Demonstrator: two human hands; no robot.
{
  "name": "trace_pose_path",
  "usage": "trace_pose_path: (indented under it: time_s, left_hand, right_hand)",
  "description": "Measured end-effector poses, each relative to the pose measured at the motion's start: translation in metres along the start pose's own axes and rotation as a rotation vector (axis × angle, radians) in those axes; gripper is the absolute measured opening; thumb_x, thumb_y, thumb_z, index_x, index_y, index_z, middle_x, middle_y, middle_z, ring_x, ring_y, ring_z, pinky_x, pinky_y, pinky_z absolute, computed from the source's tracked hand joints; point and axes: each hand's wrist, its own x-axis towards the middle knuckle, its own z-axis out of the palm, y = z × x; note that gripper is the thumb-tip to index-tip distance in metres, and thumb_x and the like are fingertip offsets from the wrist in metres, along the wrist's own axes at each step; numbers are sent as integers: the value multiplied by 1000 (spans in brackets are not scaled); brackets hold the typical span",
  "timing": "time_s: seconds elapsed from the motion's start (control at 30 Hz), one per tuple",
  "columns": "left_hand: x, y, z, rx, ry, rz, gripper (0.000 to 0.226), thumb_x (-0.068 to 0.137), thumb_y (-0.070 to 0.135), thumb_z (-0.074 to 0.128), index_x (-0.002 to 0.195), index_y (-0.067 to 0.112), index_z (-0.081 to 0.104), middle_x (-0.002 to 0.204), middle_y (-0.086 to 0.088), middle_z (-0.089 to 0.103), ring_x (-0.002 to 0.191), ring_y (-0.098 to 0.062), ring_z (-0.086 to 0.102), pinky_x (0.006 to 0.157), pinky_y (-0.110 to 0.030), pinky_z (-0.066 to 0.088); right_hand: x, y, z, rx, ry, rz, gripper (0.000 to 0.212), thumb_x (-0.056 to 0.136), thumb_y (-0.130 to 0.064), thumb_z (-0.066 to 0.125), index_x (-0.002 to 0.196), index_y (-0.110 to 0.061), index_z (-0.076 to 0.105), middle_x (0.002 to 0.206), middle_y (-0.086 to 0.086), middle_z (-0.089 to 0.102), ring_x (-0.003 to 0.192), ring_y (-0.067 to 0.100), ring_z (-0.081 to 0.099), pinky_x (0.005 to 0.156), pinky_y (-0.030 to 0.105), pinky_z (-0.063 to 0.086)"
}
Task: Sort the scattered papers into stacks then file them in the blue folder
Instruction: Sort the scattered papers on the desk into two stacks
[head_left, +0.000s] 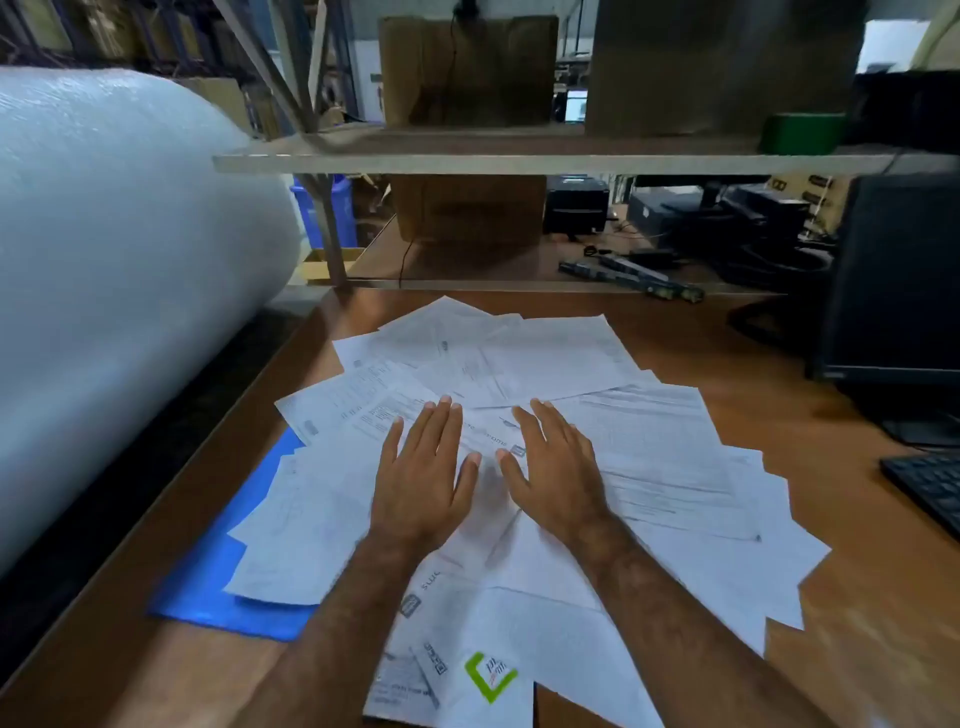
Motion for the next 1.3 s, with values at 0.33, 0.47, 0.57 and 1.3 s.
trace_pose_path:
  time_s: [0.33, 0.47, 0.57, 1.3]
  left_hand:
    - [18, -48, 25, -36, -65, -89, 71, 102, 59, 25, 157, 17, 37, 165, -2, 31, 152, -25, 30, 122, -40, 2]
    - [-3, -52, 20, -12, -111, -66, 70, 103, 57, 24, 160, 18, 32, 167, 0, 26, 154, -21, 25, 123, -37, 0]
    - [-21, -52, 14, 0, -122, -47, 74, 102, 59, 16, 158, 16, 36, 165, -2, 31, 152, -22, 30, 125, -44, 11]
    - [-55, -74, 7, 21, -137, 13, 68, 104, 53, 24, 160, 15, 31, 167, -2, 26, 154, -20, 25, 125, -47, 15]
  right_hand:
    - [-18, -9, 15, -51, -517, -146, 71, 96, -75, 29, 158, -45, 17, 170, -8, 15, 157, 18, 10, 122, 60, 2]
    - [-18, 13, -19, 7, -794, -259, 61, 103, -44, 44, 156, -56, 16, 169, -19, -4, 155, 9, -15, 119, 63, -13]
    - [-11, 20, -38, -81, -794, -241, 73, 95, -12, 47, 151, -55, 30, 169, -17, -7, 155, 10, -15, 121, 57, -10]
    - [-10, -8, -22, -274, -498, -54, 68, 102, -59, 42, 159, -47, 7, 172, 3, -1, 156, 34, 10, 119, 57, 21]
